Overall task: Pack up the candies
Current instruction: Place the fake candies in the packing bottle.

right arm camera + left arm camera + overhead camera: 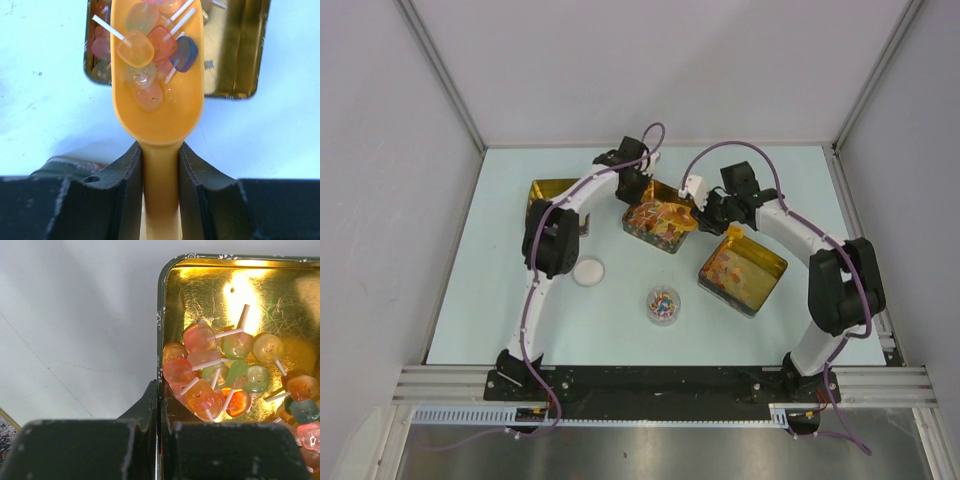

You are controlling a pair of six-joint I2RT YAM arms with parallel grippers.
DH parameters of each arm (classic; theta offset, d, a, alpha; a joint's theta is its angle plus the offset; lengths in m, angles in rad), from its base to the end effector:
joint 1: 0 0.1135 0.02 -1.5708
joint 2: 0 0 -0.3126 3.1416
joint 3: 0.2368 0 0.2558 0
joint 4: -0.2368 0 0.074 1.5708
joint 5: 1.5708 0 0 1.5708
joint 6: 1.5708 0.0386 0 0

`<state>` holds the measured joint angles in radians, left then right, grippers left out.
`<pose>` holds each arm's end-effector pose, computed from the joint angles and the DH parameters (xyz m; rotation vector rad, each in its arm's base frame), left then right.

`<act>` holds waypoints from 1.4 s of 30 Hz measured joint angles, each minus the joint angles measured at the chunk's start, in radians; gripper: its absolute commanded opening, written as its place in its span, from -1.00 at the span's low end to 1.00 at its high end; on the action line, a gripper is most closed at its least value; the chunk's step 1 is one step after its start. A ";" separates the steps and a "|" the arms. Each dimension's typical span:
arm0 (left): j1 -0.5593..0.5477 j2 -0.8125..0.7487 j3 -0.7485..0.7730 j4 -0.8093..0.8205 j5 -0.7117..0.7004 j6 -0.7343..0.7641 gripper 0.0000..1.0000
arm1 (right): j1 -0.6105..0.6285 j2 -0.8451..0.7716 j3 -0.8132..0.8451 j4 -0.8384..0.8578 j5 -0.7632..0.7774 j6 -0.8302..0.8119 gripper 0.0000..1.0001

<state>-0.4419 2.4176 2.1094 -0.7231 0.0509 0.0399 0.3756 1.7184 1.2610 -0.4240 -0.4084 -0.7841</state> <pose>0.5118 -0.2443 0.2057 0.6418 2.5352 -0.2096 0.3527 0.1556 0.2823 -1.4476 1.8883 0.3083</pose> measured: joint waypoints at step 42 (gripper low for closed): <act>0.085 -0.028 -0.046 0.014 -0.026 0.004 -0.99 | 0.303 -0.552 -0.235 -0.415 0.114 -0.055 -1.00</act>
<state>-0.3573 2.3898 2.0632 -0.7094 0.0254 0.0437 0.6781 1.1667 1.0260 -0.8394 -0.2947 -0.8394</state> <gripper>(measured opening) 0.014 0.325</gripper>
